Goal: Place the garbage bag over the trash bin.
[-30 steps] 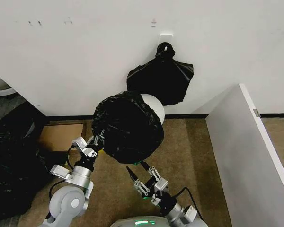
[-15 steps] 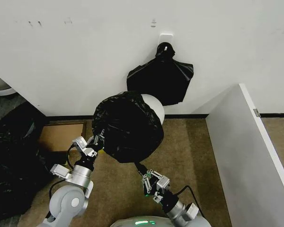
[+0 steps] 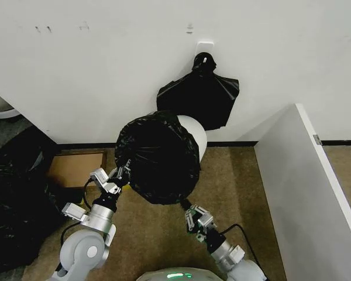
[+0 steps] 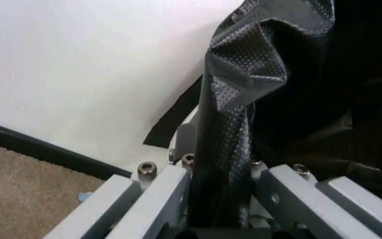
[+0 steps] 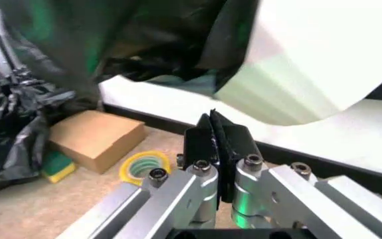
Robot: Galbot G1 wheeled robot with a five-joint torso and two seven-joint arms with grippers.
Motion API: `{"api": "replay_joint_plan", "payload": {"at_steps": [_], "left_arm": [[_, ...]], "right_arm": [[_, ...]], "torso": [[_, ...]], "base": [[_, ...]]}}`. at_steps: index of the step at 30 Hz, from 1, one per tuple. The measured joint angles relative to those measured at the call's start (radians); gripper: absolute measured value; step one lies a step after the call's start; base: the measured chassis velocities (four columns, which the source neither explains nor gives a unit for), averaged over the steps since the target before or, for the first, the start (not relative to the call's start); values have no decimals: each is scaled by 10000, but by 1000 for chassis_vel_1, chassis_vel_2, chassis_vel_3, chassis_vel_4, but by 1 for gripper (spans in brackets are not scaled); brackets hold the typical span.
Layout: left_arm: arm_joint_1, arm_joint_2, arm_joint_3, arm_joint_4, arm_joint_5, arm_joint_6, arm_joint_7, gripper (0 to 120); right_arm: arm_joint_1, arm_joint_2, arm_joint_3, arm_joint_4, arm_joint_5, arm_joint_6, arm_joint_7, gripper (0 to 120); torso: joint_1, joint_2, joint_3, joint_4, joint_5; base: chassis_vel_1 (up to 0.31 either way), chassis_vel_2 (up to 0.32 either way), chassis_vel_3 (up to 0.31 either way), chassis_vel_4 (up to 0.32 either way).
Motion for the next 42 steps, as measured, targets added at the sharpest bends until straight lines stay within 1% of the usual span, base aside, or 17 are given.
{"api": "replay_joint_plan", "payload": {"at_steps": [4, 6, 7, 8, 10, 12, 13, 15, 16, 18, 19, 21, 22, 25, 28, 33, 42], "left_arm": [[-14, 48, -18, 15, 226, 2, -157, 0], [-21, 101, -29, -9, 300, 76, -509, 0], [-21, 133, -31, -69, 320, 181, -764, 0], [-21, 133, -31, -69, 320, 181, -764, 0], [-20, 182, -36, -185, 328, 477, -1177, 0], [-22, 195, -36, -262, 303, 751, -1496, 0], [-21, 187, -29, -326, 244, 1018, -1847, 0], [12, 112, 15, -519, 72, 1656, -2771, 0], [12, 112, 15, -519, 72, 1656, -2771, 0], [59, -18, 85, -726, -163, 2236, -3710, 0], [71, -106, 139, -791, -310, 2582, -4252, 0], [80, -170, 204, -793, -553, 2976, -4745, 0], [80, -170, 204, -793, -553, 2976, -4745, 0], [76, -213, 295, -716, -1026, 3825, -5293, 0], [30, -273, 346, -737, -1097, 4607, -5665, 0], [-26, -253, 426, -768, -869, 5472, -6160, 0], [-82, -358, 546, -477, -223, 5745, -6262, 0]], "right_arm": [[-51, -47, 46, 42, -113, 190, 80, 0], [-120, -147, 213, 44, -704, -91, 632, 2], [-163, -202, 305, 46, -1167, -586, 1388, 7], [-163, -202, 305, 46, -1167, -586, 1388, 7], [-207, -241, 355, 188, -1422, -1442, 2975, 13], [-208, -236, 360, 434, -1272, -1978, 4002, 20], [-204, -204, 362, 764, -858, -2393, 4844, 26], [-294, -143, 426, 1473, -497, -2658, 5602, 34], [-294, -143, 426, 1473, -497, -2658, 5602, 34], [-569, -110, 459, 2133, -985, -2597, 5776, 43], [-815, -89, 447, 2584, -1638, -2431, 5799, 48], [-1147, -66, 406, 3033, -2606, -1971, 5605, 56], [-1147, -66, 406, 3033, -2606, -1971, 5605, 56], [-1342, 41, 395, 3195, -4084, -739, 4857, 69], [-1246, 159, 488, 3089, -4703, 185, 4225, 81], [-1173, 261, 469, 2983, -4883, 398, 3957, 97], [-1164, 314, 329, 2782, -4736, 369, 3877, 100]], "torso": [[0, 0, 0, 0, 0], [0, 0, 0, 0, 0], [0, 0, 0, 1, -1], [0, 0, 0, 1, -1], [0, 0, 0, -1, 0], [0, 0, 0, -3, 1], [0, 0, 0, -1, 0], [0, 0, 0, 2, 0], [0, 0, 0, 2, 0], [0, 0, 0, 0, -1], [0, 0, 0, 0, 0], [0, 0, 0, -2, -2], [0, 0, 0, -2, -2], [0, 0, 0, -1, -1], [0, 0, 0, 0, -1], [0, 0, 0, 0, -1], [0, 0, 0, 0, 0]], "base": [[0, 0, 0, 0], [0, 0, 0, 0], [0, 0, 0, 0], [0, 0, 0, 0], [0, 0, 0, 0], [0, 0, 0, 0], [0, 0, 0, 0], [0, 0, 0, 0], [0, 0, 0, 0], [0, 0, 0, 0], [0, 0, 0, 0], [0, 0, 0, 0], [0, 0, 0, 0], [0, 0, 0, 0], [0, 0, 0, 0], [0, 0, 0, 0], [0, 0, 0, 0]]}}
